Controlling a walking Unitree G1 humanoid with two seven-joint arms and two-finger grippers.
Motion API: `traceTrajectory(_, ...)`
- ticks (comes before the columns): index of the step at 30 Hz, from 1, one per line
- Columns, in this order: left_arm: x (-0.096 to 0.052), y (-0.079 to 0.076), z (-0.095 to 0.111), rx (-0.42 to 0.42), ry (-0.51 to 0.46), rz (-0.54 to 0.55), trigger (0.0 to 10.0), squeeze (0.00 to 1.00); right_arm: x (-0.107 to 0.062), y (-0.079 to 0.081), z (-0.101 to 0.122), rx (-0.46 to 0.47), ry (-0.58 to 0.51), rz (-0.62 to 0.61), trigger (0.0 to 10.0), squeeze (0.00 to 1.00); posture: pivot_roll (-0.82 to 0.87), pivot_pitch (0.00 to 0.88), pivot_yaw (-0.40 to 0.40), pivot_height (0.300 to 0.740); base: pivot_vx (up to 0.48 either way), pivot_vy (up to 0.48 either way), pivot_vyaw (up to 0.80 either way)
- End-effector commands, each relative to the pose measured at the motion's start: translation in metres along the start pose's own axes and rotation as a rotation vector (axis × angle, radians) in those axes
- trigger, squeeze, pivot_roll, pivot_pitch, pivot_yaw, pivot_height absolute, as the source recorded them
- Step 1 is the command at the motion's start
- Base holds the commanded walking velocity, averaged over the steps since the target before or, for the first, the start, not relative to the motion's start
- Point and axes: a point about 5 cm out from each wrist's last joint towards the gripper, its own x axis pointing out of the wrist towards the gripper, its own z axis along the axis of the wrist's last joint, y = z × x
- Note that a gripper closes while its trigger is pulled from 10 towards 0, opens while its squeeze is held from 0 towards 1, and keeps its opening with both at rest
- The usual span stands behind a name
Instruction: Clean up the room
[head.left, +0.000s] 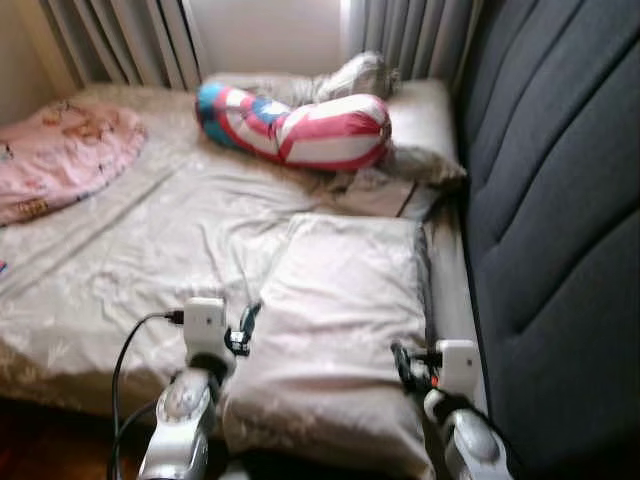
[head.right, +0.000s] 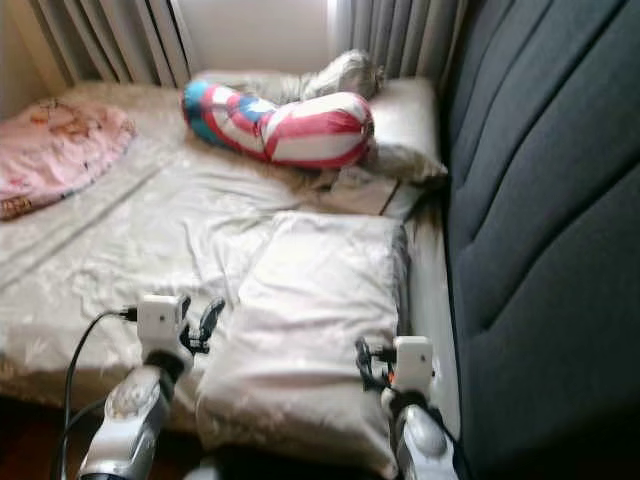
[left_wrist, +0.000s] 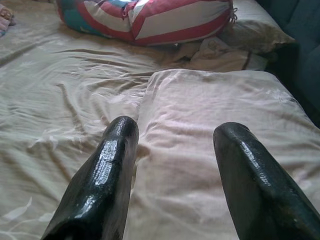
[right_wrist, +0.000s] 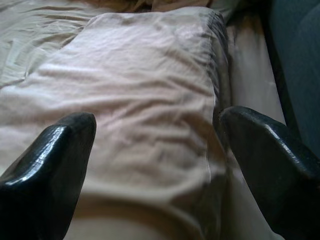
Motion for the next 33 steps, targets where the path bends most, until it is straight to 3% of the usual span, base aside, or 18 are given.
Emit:
traceTrajectory(1, -0.0002, -0.0008, -0.0004, 0.008, 0.009, -0.008, 10.0, 0.0, 0.0016, -0.0001, 0.0004, 0.001, 0.008, 0.0, 10.0, 0.0, -0.11, 0.047, -0.026, 0.651, 0.0, 0.0, 0.0)
traceTrajectory(23, 0.001, 0.0021, 0.0004, -0.001, 0.016, 0.0, 10.0, 0.0, 0.0048, -0.0013, 0.0032, 0.002, 0.005, 0.004, 10.0, 0.0, -0.11, 0.059, -0.026, 0.651, 0.0, 0.0, 0.0)
traceTrajectory(33, 0.0013, 0.0031, 0.0005, 0.001, 0.017, 0.001, 10.0, 0.0, 0.0051, 0.0027, 0.0058, -0.029, -0.01, 0.036, 10.0, 0.0, -0.11, 0.06, -0.025, 0.651, 0.318, 0.0, 0.18)
